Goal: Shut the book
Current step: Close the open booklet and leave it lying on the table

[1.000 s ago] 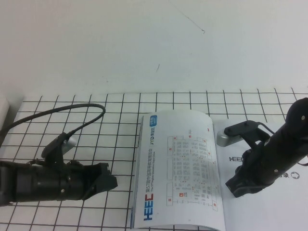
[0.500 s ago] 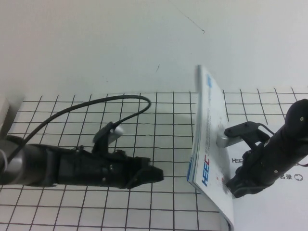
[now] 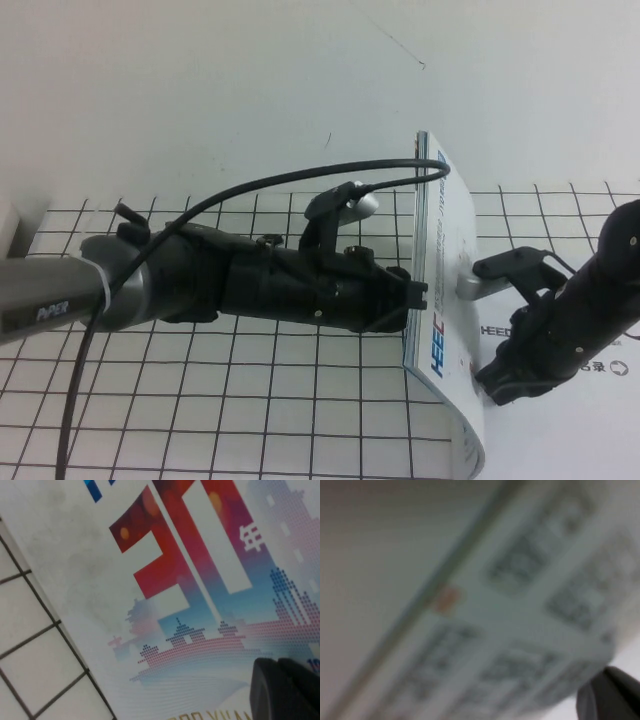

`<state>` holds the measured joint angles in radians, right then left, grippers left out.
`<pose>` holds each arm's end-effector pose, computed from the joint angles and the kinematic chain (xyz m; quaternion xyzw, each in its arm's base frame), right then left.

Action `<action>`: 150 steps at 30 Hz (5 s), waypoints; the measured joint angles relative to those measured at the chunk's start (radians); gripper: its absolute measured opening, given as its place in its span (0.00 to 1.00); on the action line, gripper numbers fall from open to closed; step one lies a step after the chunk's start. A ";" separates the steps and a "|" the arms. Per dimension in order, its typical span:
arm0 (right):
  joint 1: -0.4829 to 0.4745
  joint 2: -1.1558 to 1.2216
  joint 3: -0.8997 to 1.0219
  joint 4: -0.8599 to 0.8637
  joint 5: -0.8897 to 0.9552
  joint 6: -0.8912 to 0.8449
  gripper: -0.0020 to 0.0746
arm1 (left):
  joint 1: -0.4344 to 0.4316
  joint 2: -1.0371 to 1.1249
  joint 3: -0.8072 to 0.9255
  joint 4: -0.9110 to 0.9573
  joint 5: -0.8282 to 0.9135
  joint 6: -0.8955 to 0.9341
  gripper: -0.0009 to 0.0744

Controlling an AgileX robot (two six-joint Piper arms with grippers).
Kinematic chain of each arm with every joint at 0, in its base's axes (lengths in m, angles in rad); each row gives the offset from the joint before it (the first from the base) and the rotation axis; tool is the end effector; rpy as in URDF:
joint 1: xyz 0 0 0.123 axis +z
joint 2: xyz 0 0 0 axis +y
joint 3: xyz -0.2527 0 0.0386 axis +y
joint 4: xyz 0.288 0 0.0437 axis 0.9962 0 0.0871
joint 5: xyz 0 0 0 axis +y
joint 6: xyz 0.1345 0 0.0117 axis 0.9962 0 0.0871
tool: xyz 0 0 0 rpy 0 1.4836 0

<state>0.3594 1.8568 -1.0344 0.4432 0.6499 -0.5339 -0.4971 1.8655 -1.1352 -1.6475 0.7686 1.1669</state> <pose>0.3307 0.1617 0.0464 -0.2736 0.9460 0.1402 0.1031 0.3386 -0.2902 0.1416 0.1740 0.8148 -0.5020 0.2319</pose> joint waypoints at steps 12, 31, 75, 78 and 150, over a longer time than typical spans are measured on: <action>0.006 -0.250 -0.248 -0.366 0.305 0.223 0.02 | -0.030 -0.003 -0.030 -0.036 0.092 -0.035 0.01; 0.006 -1.132 -0.006 -0.532 0.325 0.274 0.02 | -0.026 -0.638 -0.030 0.814 0.012 -0.459 0.01; 0.006 -1.631 0.822 -0.575 -0.097 0.306 0.02 | -0.026 -1.272 0.740 1.532 -0.117 -0.910 0.01; 0.006 -1.631 0.824 -0.575 -0.088 0.306 0.02 | -0.026 -1.272 0.740 1.532 -0.089 -0.910 0.01; -0.006 -1.652 0.824 -0.574 -0.078 0.306 0.02 | 0.429 -1.878 1.155 1.603 -0.453 -1.092 0.01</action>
<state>0.3538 0.2053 -0.2103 -0.1304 0.5720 -0.2280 -0.0677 -0.0128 0.0199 -0.0446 0.3157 0.0752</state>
